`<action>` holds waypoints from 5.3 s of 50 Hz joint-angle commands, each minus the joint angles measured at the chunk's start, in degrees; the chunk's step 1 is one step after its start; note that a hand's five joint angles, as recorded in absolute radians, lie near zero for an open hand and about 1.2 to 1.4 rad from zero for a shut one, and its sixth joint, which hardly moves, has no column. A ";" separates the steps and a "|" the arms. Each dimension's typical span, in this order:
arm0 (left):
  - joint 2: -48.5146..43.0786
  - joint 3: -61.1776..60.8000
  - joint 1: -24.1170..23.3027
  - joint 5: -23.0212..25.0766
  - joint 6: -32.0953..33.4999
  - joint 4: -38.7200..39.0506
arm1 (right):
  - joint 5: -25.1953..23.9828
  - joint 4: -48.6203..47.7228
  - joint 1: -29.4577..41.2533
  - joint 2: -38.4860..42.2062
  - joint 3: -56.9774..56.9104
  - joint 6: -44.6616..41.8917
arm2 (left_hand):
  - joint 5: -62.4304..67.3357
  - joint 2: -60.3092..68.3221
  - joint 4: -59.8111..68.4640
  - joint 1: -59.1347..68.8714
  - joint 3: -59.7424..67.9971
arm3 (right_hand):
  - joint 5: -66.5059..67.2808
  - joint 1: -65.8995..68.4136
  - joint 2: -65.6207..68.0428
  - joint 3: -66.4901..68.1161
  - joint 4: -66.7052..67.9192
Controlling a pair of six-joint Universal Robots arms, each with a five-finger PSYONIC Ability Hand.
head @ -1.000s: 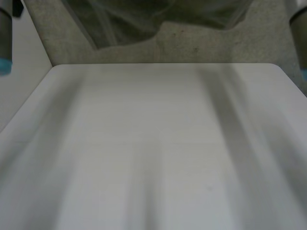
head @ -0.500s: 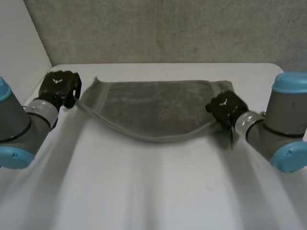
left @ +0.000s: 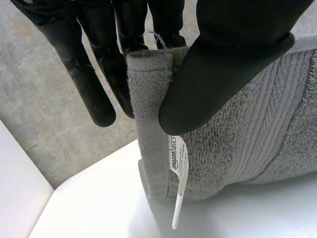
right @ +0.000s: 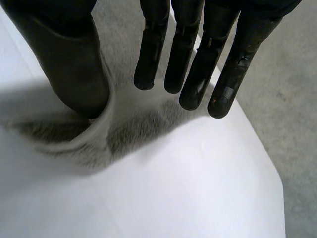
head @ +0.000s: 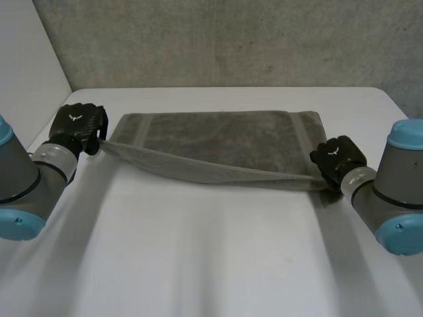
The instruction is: Fold the towel.
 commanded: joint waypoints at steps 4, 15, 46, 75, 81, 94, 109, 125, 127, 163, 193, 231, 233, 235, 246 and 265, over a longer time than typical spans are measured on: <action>0.01 -0.18 0.06 0.00 -0.03 -0.01 | 0.00 0.38 -2.94 0.02 1.84 0.09 | 20.41 10.28 10.23 10.78 10.36 | 1.66 1.36 0.52 0.93 0.86; 1.41 -0.26 0.59 0.00 -0.64 -0.01 | -0.53 0.91 -4.08 -2.88 2.55 4.48 | 20.41 10.28 10.23 10.78 10.36 | 31.94 31.64 30.80 31.20 31.14; 28.38 -12.91 4.11 0.35 -6.35 -8.35 | -18.26 27.51 -15.32 -32.23 1.67 -8.58 | 20.41 10.28 10.23 10.78 10.36 | 35.08 34.78 33.94 34.34 34.28; -1.98 2.96 2.27 -5.61 -6.09 -8.98 | -13.02 19.92 -7.43 -2.90 -14.05 -15.82 | 20.41 10.28 10.23 10.78 10.36 | 35.08 34.78 33.94 34.34 34.28; -11.22 13.60 0.59 -10.37 -5.83 -9.24 | -12.74 7.18 -6.11 2.82 -15.73 -16.08 | 20.41 10.28 10.23 10.78 10.36 | 35.08 34.78 33.94 34.34 34.28; -21.34 24.07 -1.34 -10.73 -5.74 -8.72 | -12.04 -6.21 -4.61 10.65 -19.86 -16.17 | 20.41 10.28 10.23 10.78 10.36 | 35.08 34.78 33.94 34.34 34.28; -22.76 24.96 -2.57 -11.17 -4.51 -8.63 | -10.02 -6.30 -4.35 14.79 -21.97 -15.47 | -49.59 -59.72 -59.77 -59.22 -59.64 | -34.92 -35.22 -36.06 -35.66 -35.72; -4.68 10.40 -2.31 -8.98 -4.95 -8.63 | -9.05 -4.81 -4.35 -9.45 -6.87 3.58 | -49.54 -59.68 -59.72 -59.17 -59.59 | -34.92 -35.22 -36.06 -35.66 -35.72; -2.46 7.82 -2.40 -7.30 -5.04 -8.63 | -9.05 -3.22 -4.35 -11.40 -5.27 5.54 | -49.54 -59.68 -59.72 -59.17 -59.59 | -34.92 -35.22 -36.06 -35.66 -35.72; 9.15 -13.27 -2.66 3.16 -8.37 1.22 | -16.17 7.06 -13.58 -1.65 1.85 11.16 | -49.59 -59.72 -59.77 -59.22 -59.64 | -14.17 -14.47 -15.31 -14.91 -14.97; 9.23 -13.62 -2.66 3.07 -8.64 1.22 | -15.64 6.62 -15.60 1.52 0.26 11.60 | -49.59 -59.72 -59.77 -59.22 -59.64 | -26.09 -26.39 -27.23 -26.83 -26.89; 9.32 -13.62 -2.57 3.16 -8.64 1.30 | -16.08 5.92 -15.51 5.12 -2.55 11.25 | -49.59 -59.72 -59.77 -59.22 -59.64 | 8.88 8.58 7.74 8.14 8.08; 9.32 -13.71 -2.57 3.07 -8.64 1.30 | -16.08 5.83 -15.60 5.12 -2.64 11.25 | -49.59 -59.72 -59.77 -59.22 -59.64 | 14.78 14.49 13.64 14.05 13.98; 9.24 -13.62 -2.57 3.16 -8.64 1.22 | -15.73 5.83 -15.86 5.12 -2.90 11.25 | -49.59 -59.72 -59.77 -59.22 -59.64 | 35.02 34.73 33.88 34.29 34.22; 9.94 -13.54 -2.48 2.98 -8.64 1.22 | -12.75 6.36 -24.02 1.44 -3.51 9.68 | -49.59 -59.72 -59.77 -59.22 -59.64 | 35.08 34.78 33.94 34.34 34.28; 11.43 -7.30 -2.84 2.37 -10.04 0.69 | -8.17 6.98 -7.38 -5.52 -14.67 1.41 | -49.59 -59.72 -59.77 -59.22 -59.64 | 35.08 34.78 33.94 34.34 34.28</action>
